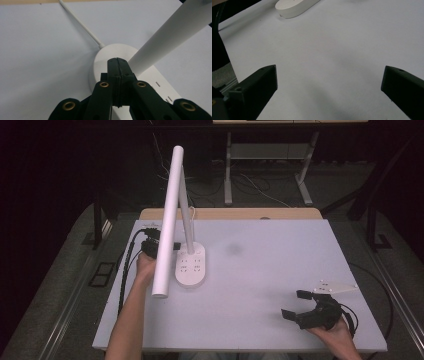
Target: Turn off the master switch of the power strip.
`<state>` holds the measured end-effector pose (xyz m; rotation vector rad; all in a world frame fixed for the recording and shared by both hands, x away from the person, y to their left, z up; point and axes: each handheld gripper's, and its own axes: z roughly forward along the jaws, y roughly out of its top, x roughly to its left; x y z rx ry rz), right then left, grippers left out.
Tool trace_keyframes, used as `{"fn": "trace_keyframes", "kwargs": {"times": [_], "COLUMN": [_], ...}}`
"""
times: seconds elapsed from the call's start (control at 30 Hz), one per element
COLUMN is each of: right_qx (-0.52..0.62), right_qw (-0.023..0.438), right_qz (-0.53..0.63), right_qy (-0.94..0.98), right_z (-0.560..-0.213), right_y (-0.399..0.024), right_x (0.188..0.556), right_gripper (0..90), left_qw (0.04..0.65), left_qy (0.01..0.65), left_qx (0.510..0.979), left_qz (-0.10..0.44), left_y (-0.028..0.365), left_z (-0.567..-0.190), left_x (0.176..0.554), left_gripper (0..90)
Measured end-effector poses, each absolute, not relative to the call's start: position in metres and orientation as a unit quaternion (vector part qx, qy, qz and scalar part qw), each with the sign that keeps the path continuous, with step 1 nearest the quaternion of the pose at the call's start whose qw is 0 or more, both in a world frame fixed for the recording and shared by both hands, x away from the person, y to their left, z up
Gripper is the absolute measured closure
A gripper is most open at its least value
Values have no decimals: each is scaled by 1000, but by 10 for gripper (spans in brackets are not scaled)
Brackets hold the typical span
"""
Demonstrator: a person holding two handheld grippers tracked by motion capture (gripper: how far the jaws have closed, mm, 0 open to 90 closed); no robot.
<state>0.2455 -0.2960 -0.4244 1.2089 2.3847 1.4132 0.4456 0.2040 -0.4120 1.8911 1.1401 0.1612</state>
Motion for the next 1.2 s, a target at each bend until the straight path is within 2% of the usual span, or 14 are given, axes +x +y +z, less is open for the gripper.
{"fn": "trace_keyframes", "kwargs": {"times": [0.4, 0.77, 1.0, 1.2], "right_qx": [401, 398, 397, 396], "right_qw": [61, 61, 59, 60], "right_qz": [467, 467, 468, 468], "right_qy": [786, 787, 787, 788], "right_z": [-425, -425, -424, -424], "right_y": [-297, -297, -296, -295], "right_x": [246, 246, 245, 245], "right_gripper": [1, 1, 1, 0], "left_qw": [460, 471, 491, 506], "left_qy": [464, 463, 465, 456], "left_qx": [752, 745, 731, 727], "left_qz": [81, 95, 91, 89], "left_y": [220, 226, 230, 234], "left_z": [-386, -377, -377, -376], "left_x": [427, 399, 378, 360], "left_gripper": [900, 897, 710, 478]}}
